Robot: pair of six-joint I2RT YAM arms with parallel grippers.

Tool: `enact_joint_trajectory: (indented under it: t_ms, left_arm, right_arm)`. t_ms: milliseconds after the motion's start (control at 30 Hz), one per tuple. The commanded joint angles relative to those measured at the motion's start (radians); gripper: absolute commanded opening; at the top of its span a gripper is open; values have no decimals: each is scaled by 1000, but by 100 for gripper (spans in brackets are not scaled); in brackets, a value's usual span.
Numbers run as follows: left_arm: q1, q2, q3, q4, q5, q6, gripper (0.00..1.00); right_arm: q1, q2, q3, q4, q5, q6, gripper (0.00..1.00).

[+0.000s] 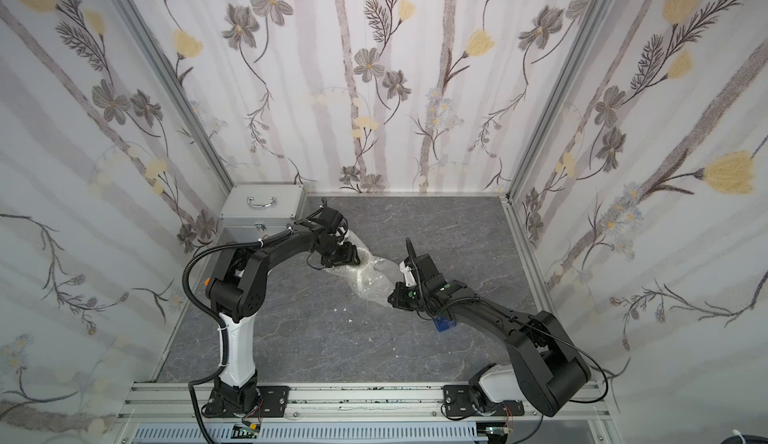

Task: Wrap mugs in bubble wrap
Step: Wrap the mug in bubble wrap.

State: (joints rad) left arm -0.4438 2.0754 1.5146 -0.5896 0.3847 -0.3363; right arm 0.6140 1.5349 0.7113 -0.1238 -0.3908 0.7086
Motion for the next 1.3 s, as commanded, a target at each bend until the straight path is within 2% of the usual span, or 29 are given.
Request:
enact_joint_trajectory:
  t_ms: [0, 67, 267, 667, 867, 1267]
  left_arm:
    - [-7, 9, 13, -29, -35, 13, 66]
    - [-12, 11, 19, -32, -39, 16, 66]
    - [-30, 15, 37, -54, -51, 33, 65]
    - [-42, -1, 29, -44, -36, 45, 63]
    - [-45, -12, 21, -31, -23, 46, 61]
    - [-40, -91, -37, 45, 53, 21, 59]
  right_arm:
    - [0, 34, 69, 77, -61, 4, 4]
    - [0, 80, 115, 86, -81, -1, 1]
    - [0, 205, 276, 63, -114, -37, 0]
    - [-2, 420, 545, 21, -154, -92, 4]
    - [-15, 507, 616, -4, -128, -92, 3]
    - [-41, 632, 698, -214, -8, -158, 3]
